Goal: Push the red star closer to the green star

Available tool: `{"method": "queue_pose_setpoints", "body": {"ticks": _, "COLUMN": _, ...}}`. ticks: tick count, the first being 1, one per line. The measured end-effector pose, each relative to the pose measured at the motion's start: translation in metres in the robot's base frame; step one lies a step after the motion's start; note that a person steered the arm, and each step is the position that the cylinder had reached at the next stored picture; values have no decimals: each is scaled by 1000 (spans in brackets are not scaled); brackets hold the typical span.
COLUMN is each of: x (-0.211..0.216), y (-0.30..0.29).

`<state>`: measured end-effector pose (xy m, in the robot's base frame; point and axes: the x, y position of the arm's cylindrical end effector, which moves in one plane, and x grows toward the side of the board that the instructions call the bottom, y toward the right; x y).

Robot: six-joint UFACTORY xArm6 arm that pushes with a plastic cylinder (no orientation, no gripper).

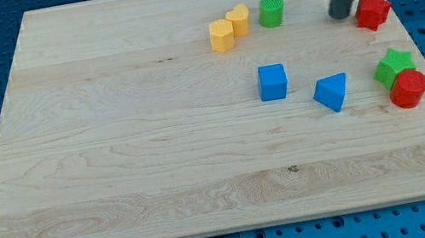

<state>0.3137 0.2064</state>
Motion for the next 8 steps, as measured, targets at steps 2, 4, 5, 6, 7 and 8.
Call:
{"method": "queue_pose_setpoints", "body": {"ticks": 2, "x": -27, "y": 56}}
{"method": "queue_pose_setpoints", "body": {"ticks": 4, "x": 55, "y": 56}}
{"method": "queue_pose_setpoints", "body": {"ticks": 5, "x": 65, "y": 56}}
{"method": "queue_pose_setpoints", "body": {"ticks": 6, "x": 61, "y": 57}}
{"method": "queue_pose_setpoints", "body": {"ticks": 7, "x": 64, "y": 57}}
{"method": "queue_pose_setpoints", "body": {"ticks": 8, "x": 67, "y": 57}}
